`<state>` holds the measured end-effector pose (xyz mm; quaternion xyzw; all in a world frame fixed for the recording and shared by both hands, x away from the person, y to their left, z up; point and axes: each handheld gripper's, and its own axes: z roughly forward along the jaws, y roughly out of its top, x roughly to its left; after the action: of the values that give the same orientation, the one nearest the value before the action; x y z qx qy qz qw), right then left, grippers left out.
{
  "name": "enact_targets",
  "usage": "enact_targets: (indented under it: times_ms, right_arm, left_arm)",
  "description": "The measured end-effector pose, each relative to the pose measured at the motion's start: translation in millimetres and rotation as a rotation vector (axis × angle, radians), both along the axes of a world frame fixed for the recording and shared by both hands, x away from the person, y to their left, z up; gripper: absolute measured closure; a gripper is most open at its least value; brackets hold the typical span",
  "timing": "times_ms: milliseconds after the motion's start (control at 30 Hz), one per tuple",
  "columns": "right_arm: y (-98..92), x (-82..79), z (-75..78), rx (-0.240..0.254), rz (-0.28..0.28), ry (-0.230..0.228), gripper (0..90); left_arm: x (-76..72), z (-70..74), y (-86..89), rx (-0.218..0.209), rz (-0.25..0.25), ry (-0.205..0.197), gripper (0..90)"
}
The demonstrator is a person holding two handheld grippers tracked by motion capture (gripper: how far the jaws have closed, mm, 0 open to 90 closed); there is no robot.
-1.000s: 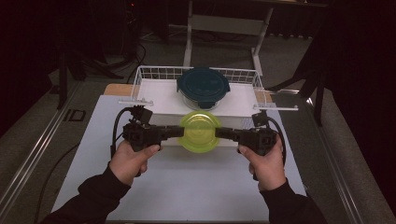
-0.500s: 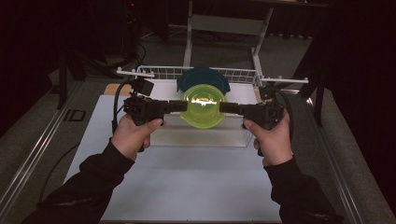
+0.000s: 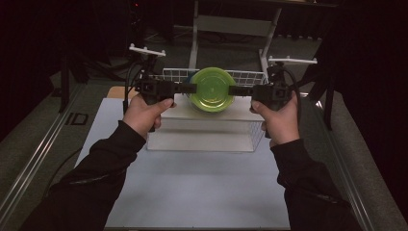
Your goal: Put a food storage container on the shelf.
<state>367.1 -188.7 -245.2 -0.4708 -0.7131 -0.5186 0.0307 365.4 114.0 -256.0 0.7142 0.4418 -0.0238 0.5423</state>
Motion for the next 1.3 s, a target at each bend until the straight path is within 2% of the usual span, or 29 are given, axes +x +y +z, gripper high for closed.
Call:
enact_targets:
  times_ms: [133, 200, 233, 400, 467, 600, 633, 700, 933, 1000, 1067, 1100, 1167, 1200, 1300]
  right_arm:
    - [-1.0, 9.2, 0.2, 0.009, -0.008, 0.023, 81.2]
    - [0.4, 13.5, 1.4, -0.004, -0.016, 0.029, 81.1]
    - [0.6, 18.1, 1.6, -0.003, -0.02, 0.036, 81.1]
    - [0.2, 26.6, 2.8, 0.004, -0.027, 0.053, 81.0]
    - [0.3, 32.5, 3.2, 0.02, -0.03, 0.074, 80.2]
    - [1.9, 39.9, 4.8, 0.018, -0.033, 0.083, 78.9]
    - [2.8, 42.4, 5.1, 0.01, -0.044, 0.081, 78.5]
    - [3.5, 48.0, 4.5, 0.017, -0.055, 0.091, 77.9]
    - [6.3, 62.7, 6.5, 0.019, -0.072, 0.121, 76.4]
    - [7.4, 66.6, 7.4, 0.012, -0.083, 0.123, 74.8]
    - [7.4, 70.0, 5.9, 0.022, -0.091, 0.127, 69.4]
    - [7.3, 73.2, 3.4, 0.038, -0.081, 0.144, 65.5]
    - [6.1, 73.5, 2.7, 0.057, -0.087, 0.135, 62.5]
    - [5.7, 73.7, 3.0, 0.053, -0.086, 0.131, 61.2]
    - [2.4, 72.6, 5.7, 0.058, -0.088, 0.118, 56.4]
  left_arm:
    - [8.8, -0.5, 0.0, -0.012, 0.006, 0.02, 82.1]
    - [13.2, -1.7, -0.8, -0.012, 0.012, 0.027, 82.1]
    - [17.7, -2.5, 0.1, -0.024, 0.009, 0.038, 82.0]
    - [25.4, -2.8, -0.4, -0.033, 0.024, 0.044, 81.2]
    - [29.4, -3.6, -0.6, -0.037, 0.032, 0.031, 79.0]
    - [32.1, -5.9, 0.3, -0.061, 0.038, 0.019, 77.8]
    - [34.1, -7.5, -0.4, -0.068, 0.041, 0.004, 77.0]
    - [37.3, -8.8, -0.4, -0.08, 0.054, 0.005, 74.0]
    - [44.2, -11.7, 0.0, -0.079, 0.086, -0.003, 66.6]
    - [45.0, -13.6, -1.0, -0.075, 0.099, -0.008, 60.0]
    - [46.0, -15.4, -2.6, -0.078, 0.098, -0.006, 58.6]
    - [46.0, -16.1, -3.4, -0.086, 0.098, -0.009, 54.8]
    - [45.7, -15.5, -3.4, -0.081, 0.101, -0.02, 53.3]
    - [45.7, -15.5, -3.4, -0.081, 0.101, -0.02, 49.9]
    - [44.5, -13.6, 1.4, -0.097, 0.117, -0.04, 47.6]
